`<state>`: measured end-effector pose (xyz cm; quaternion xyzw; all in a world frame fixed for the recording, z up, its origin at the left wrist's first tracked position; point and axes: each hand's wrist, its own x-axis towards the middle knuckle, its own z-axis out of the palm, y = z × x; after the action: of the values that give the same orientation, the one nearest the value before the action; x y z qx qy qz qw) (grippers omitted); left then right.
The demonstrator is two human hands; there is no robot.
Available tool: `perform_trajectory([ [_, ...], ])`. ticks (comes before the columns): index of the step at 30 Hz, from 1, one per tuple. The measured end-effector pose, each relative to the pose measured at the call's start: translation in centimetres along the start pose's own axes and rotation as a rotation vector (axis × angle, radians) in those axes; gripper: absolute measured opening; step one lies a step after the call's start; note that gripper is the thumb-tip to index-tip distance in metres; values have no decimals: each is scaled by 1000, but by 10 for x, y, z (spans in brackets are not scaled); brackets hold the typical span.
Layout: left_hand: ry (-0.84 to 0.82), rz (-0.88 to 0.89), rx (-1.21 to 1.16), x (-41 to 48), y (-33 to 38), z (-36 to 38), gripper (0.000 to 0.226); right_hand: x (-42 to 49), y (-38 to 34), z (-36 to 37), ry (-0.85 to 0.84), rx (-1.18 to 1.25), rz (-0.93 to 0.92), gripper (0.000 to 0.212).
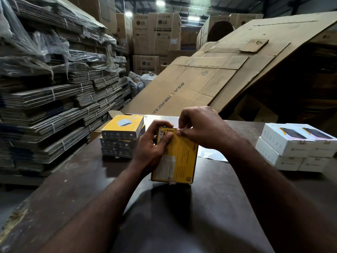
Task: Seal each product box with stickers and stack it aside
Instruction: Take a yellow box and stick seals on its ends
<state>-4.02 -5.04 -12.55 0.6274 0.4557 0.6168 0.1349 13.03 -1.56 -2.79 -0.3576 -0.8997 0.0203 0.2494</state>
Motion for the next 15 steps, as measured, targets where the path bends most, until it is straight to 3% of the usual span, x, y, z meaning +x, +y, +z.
perform_trajectory([
  [15, 39, 31, 47, -4, 9, 6, 17, -1, -4, -7, 56, -53, 9, 10],
])
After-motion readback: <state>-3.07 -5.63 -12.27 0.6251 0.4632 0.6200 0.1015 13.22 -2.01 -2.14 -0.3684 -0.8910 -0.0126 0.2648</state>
